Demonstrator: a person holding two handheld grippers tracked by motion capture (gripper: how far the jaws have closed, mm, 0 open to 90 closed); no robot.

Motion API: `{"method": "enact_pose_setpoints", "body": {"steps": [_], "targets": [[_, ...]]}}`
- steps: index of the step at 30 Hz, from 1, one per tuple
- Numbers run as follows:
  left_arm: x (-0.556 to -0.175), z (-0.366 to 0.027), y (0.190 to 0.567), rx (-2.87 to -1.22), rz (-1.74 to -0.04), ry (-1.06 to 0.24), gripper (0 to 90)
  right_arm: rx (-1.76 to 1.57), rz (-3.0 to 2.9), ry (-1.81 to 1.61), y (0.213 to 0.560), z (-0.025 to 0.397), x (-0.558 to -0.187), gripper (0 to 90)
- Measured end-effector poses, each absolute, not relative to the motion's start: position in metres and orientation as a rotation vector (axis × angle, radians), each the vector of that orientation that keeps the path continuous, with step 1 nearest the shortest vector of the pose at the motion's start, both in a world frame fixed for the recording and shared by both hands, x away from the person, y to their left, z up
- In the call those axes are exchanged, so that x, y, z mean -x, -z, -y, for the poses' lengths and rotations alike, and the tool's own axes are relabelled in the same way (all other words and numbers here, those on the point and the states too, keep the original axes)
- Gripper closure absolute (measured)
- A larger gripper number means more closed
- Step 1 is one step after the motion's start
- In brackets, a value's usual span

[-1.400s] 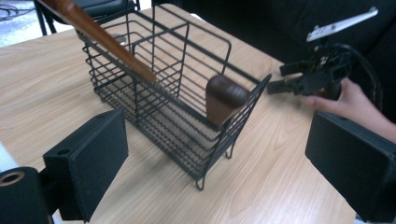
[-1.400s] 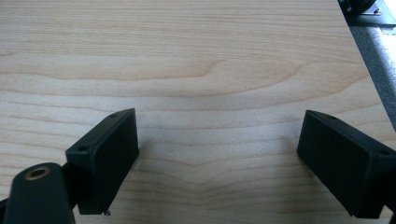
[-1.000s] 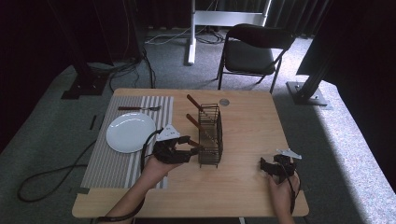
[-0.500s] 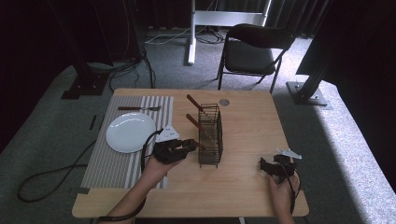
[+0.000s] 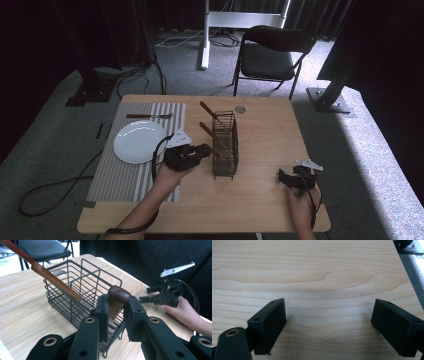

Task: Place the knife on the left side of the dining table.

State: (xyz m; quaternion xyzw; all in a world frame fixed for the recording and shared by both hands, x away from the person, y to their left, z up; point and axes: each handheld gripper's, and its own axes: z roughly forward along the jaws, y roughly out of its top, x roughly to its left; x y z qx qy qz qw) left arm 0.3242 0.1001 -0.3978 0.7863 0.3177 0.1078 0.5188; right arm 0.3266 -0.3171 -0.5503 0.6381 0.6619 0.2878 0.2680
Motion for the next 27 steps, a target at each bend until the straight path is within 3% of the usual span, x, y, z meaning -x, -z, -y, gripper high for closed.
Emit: {"method": "enact_pose_setpoints", "body": {"steps": [27], "targets": [[-0.3,-0.15,0.334,-1.772,-0.722,-0.338,75.3,-1.723,-1.783,-0.778,0.55,0.317,-0.327,11.9]]}}
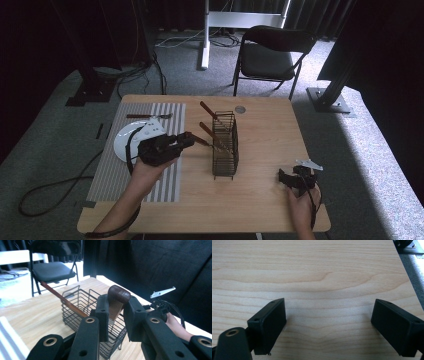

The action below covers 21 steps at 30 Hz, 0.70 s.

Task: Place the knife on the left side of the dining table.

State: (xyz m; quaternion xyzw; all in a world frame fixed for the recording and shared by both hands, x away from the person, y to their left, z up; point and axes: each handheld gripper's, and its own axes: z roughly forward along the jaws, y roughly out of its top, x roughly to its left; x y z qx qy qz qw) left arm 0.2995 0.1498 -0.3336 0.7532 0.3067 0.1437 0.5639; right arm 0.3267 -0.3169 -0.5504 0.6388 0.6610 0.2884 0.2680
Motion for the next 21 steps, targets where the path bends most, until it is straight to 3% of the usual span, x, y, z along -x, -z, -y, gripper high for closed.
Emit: {"method": "enact_pose_setpoints", "body": {"steps": [8,21], "targets": [[-0.292,-0.178,0.327,-1.747,-0.754,-0.381,75.3,-1.723,-1.784,-0.778,0.55,0.317,-0.327,11.9],[-0.287,-0.217,0.356,-1.756,-0.858,-0.389,75.3,-1.721,-1.785,-0.777,0.55,0.317,-0.327,11.9]]}}
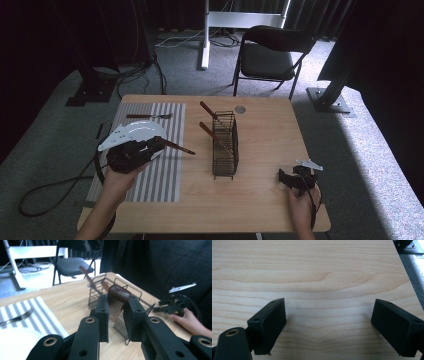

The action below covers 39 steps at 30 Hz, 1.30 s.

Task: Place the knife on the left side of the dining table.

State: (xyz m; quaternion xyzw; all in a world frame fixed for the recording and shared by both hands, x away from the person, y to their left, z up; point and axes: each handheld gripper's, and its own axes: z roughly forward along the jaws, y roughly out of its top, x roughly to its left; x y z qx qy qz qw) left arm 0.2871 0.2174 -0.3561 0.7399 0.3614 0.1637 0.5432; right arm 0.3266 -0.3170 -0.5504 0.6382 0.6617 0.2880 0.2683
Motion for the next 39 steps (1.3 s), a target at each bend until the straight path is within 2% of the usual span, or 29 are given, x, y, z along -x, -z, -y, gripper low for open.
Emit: {"method": "enact_pose_setpoints", "body": {"steps": [21,39], "targets": [[-0.278,-0.271,0.402,-1.795,-1.014,-0.36,75.2,-1.722,-1.785,-0.777,0.55,0.317,-0.327,12.0],[-0.282,-0.28,0.418,-1.808,-1.098,-0.294,75.1,-1.721,-1.785,-0.777,0.55,0.317,-0.327,11.9]]}}
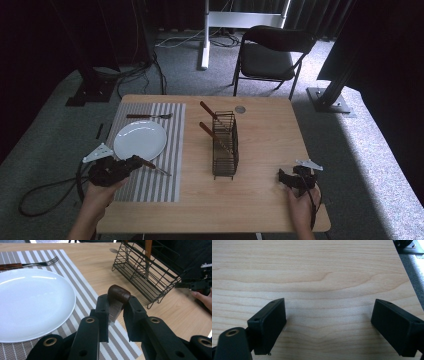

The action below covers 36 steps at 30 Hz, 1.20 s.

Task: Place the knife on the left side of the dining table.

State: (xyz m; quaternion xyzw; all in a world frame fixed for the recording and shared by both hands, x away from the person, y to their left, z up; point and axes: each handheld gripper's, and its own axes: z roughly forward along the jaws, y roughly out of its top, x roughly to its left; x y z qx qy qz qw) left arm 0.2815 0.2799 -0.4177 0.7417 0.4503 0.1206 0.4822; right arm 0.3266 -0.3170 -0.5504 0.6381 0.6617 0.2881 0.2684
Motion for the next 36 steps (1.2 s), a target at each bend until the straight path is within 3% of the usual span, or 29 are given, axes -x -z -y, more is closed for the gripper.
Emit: {"method": "enact_pose_setpoints", "body": {"steps": [36], "targets": [[-0.286,-0.338,0.464,-1.632,-1.365,-0.142,71.4,-1.725,-1.783,-0.777,0.55,0.317,-0.327,12.0]]}}
